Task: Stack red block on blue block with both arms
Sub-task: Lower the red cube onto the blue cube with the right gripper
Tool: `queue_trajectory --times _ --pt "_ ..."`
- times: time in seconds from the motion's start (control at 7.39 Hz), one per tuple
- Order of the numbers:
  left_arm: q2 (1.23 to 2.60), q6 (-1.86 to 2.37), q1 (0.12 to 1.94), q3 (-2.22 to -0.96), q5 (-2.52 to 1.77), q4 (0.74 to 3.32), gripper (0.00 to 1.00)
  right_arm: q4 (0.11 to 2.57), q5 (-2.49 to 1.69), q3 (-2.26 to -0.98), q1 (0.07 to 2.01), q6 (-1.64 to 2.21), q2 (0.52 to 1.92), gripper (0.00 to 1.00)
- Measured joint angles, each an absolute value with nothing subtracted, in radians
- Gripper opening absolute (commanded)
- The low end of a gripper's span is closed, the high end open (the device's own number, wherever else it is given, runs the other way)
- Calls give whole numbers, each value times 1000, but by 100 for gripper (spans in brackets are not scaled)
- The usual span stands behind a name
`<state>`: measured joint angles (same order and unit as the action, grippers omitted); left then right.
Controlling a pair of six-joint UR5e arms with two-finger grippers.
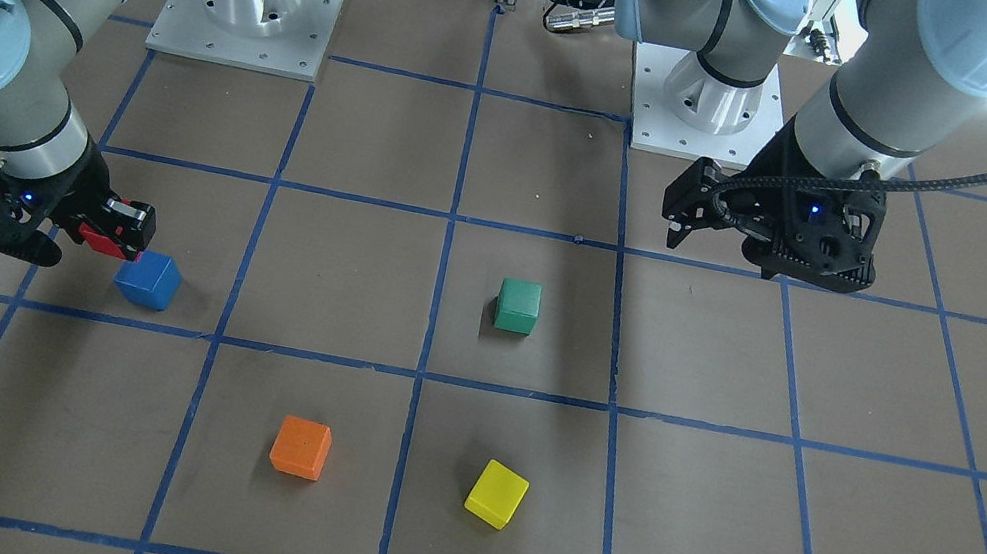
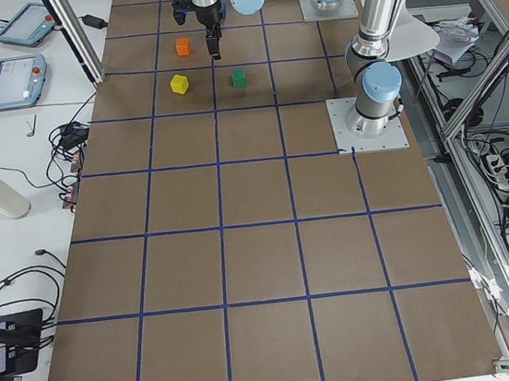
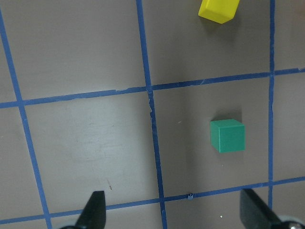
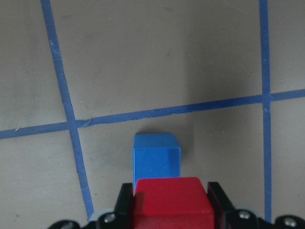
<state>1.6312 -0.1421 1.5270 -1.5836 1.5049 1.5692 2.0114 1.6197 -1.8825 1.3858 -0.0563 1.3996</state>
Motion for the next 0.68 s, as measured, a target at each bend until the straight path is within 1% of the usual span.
queue_trajectory --times 0.68 --pt "1639 -142 1527 -1583 1504 1568 100 2096 1617 -1922 1386 -68 1394 17"
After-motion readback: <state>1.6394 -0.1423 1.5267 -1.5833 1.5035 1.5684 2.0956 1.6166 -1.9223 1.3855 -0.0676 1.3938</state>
